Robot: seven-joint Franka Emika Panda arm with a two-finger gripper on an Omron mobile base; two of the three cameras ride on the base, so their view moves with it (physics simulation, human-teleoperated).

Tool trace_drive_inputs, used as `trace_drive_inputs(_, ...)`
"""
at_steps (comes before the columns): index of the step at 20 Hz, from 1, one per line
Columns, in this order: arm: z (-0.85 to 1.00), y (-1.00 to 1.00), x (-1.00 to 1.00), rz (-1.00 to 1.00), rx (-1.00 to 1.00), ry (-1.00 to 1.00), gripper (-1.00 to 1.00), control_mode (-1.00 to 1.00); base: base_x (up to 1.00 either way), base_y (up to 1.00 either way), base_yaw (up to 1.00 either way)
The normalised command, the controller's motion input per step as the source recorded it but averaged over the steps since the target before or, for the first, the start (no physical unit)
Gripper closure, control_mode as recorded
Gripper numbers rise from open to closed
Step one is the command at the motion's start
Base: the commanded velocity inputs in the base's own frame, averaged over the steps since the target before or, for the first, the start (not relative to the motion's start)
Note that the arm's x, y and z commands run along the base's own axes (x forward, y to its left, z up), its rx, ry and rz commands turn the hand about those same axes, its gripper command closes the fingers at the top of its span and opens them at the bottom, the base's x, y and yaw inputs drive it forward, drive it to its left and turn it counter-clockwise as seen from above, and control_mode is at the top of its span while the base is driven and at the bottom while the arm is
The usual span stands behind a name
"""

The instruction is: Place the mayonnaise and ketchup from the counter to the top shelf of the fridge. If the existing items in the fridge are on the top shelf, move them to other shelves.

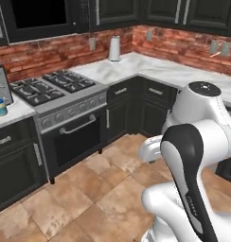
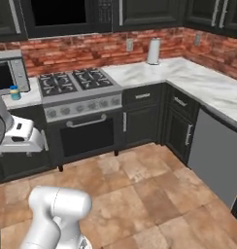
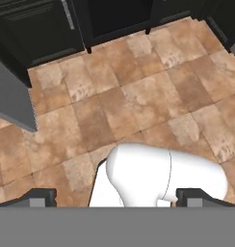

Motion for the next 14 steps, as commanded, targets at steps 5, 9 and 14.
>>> trace_drive_inputs(5,0.0,0.0,0.0,0.0,0.0,0.0,-1.0,1.0,1.0,-0.15,0.34)
trace_drive_inputs(9,0.0,0.0,0.0,0.0,0.0,0.0,-1.0,1.0,1.0,0.0,0.58)
trace_drive_inputs(14,0.0,0.0,0.0,0.0,0.0,0.0,-1.0,1.0,1.0,0.0,0.6)
